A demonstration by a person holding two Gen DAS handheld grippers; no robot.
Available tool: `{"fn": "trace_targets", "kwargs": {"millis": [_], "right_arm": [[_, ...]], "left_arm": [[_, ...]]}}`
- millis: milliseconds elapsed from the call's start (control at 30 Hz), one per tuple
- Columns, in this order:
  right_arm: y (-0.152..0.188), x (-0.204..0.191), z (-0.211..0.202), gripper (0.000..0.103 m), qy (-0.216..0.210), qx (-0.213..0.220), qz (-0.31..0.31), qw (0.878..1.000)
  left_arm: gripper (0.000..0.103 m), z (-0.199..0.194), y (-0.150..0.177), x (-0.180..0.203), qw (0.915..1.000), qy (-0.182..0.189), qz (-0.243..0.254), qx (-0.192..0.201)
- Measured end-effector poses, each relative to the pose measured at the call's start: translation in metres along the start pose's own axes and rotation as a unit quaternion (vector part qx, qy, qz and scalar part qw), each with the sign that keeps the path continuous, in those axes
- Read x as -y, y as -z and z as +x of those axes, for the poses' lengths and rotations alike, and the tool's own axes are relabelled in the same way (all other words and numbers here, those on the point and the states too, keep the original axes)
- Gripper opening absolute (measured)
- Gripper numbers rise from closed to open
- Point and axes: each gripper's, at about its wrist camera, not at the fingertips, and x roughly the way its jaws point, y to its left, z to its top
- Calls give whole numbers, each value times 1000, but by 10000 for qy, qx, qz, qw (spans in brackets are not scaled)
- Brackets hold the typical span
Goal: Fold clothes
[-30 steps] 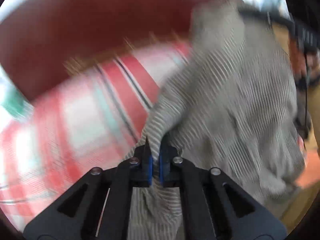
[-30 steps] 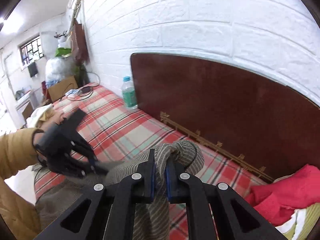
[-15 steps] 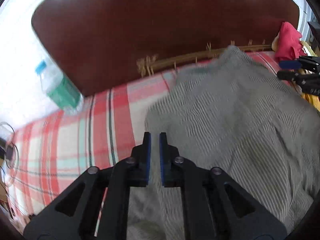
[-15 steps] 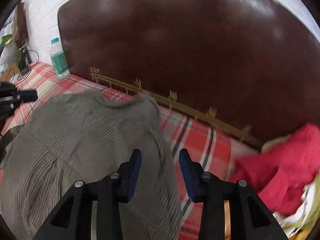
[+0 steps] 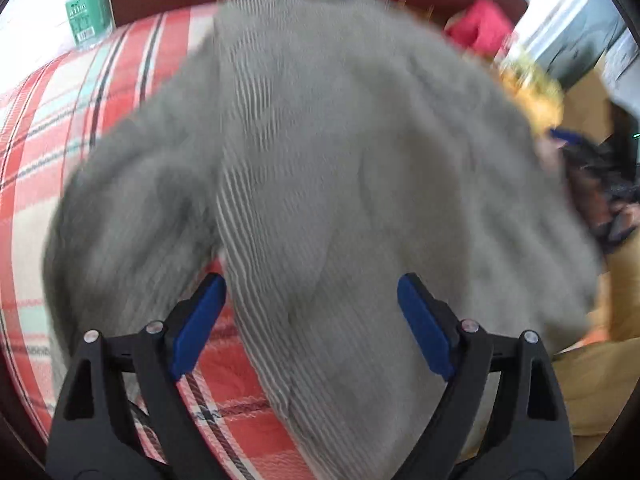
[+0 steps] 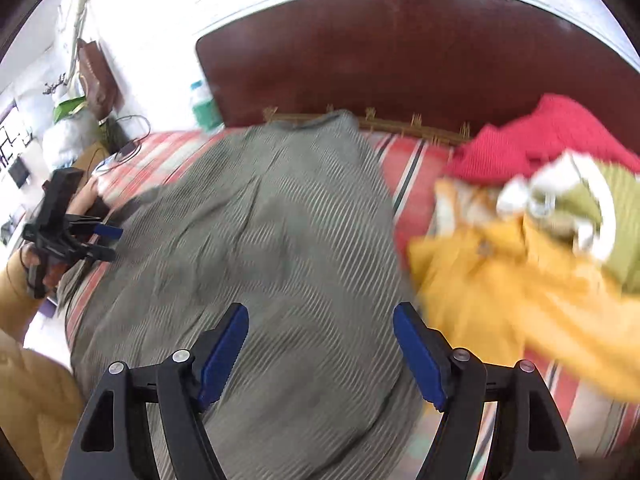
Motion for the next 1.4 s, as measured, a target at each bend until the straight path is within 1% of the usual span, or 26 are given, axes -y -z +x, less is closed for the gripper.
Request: {"fn": "trace_targets", "kwargs": {"millis": [33, 67, 100, 133, 200, 267, 333, 400, 533, 600, 667, 700, 733, 833, 900, 933, 967, 1000, 1033, 1133, 1200, 1233, 1267, 1333, 1367, 1400], "right_arm": [[9, -1, -1, 77, -24, 19, 125, 9999], [19, -2, -2, 77, -49, 38, 250, 9997], [28, -2, -3, 77, -73, 57, 376, 9993], [36, -2, -4, 77, -97, 88, 504, 9986], [47, -2, -8, 77, -75, 139, 679, 9976], [54, 0, -18, 77, -7, 261, 824, 9963], [56, 5, -28, 77, 25, 407, 965, 9945], [57, 11, -37, 78, 145, 533, 1075, 9927], [61, 25, -38, 78, 429, 417, 1316, 9895], [67, 31, -35, 78, 551, 269, 1433, 9878], [77, 37, -34, 78, 467, 149, 1567, 9864], [82, 39, -34, 78, 369, 123, 1648, 9856], [87, 40, -33, 78, 218, 120, 1723, 9847], [97, 36, -32, 78, -260, 162, 1741, 9842], [97, 28, -25, 78, -504, 179, 1522, 9869], [96, 23, -20, 77, -651, 189, 1396, 9879], [95, 19, -15, 64, -790, 188, 1308, 9881], [92, 15, -10, 28, -836, 130, 1206, 9891], [90, 11, -7, 14, -843, 50, 1092, 9904], [75, 4, -29, 10, -280, 190, 694, 9970], [56, 4, -63, 9, 318, 536, 417, 9972], [45, 4, -84, 9, 665, 759, 254, 9946], [35, 1, -103, 9, 1168, 959, 10, 9885], [18, -7, -132, 9, 2281, 1155, -548, 9652], [14, -9, -139, 9, 2450, 1193, -697, 9596], [12, -12, -144, 10, 2488, 1223, -799, 9575]], "left_arm": [[74, 9, 3, 2, 9999, -161, 11, -14], [66, 11, 4, 3, 9992, -370, 42, 152], [49, 9, 1, 2, 9986, -470, 13, 251], [3, 6, -2, 0, 9977, -578, -39, 343], [5, -3, -15, -17, 9940, -902, -416, 453], [5, -18, -28, -34, 9872, -1318, -548, 716], [6, -31, -38, -49, 9852, -1288, -759, 836], [6, -37, -36, -50, 9834, -1347, -767, 939], [7, -47, -32, -51, 9794, -1464, -785, 1145], [19, -52, -29, -52, 9772, -1523, -793, 1248], [51, -58, -27, -52, 9749, -1581, -801, 1350], [57, -61, -25, -51, 9737, -1589, -803, 1421], [63, -70, -18, -42, 9731, -1453, -783, 1606], [64, -100, 4, -17, 9781, -674, -466, 1915], [68, -114, 16, 4, 9793, -146, -196, 2010], [70, -116, 19, 14, 9803, 91, -54, 1973], [70, -117, 22, 25, 9806, 319, 86, 1933], [70, -115, 23, 37, 9806, 493, 218, 1887], [71, -113, 24, 49, 9802, 668, 352, 1829], [71, -92, 25, 94, 9785, 1204, 811, 1462], [71, -81, 26, 121, 9765, 1362, 1093, 1266], [71, -73, 26, 134, 9750, 1436, 1235, 1164], [71, -64, 26, 145, 9731, 1533, 1360, 1048], [71, -48, 25, 169, 9695, 1674, 1580, 837], [71, -40, 24, 180, 9679, 1718, 1676, 739], [71, -32, 24, 190, 9670, 1726, 1768, 625]]}}
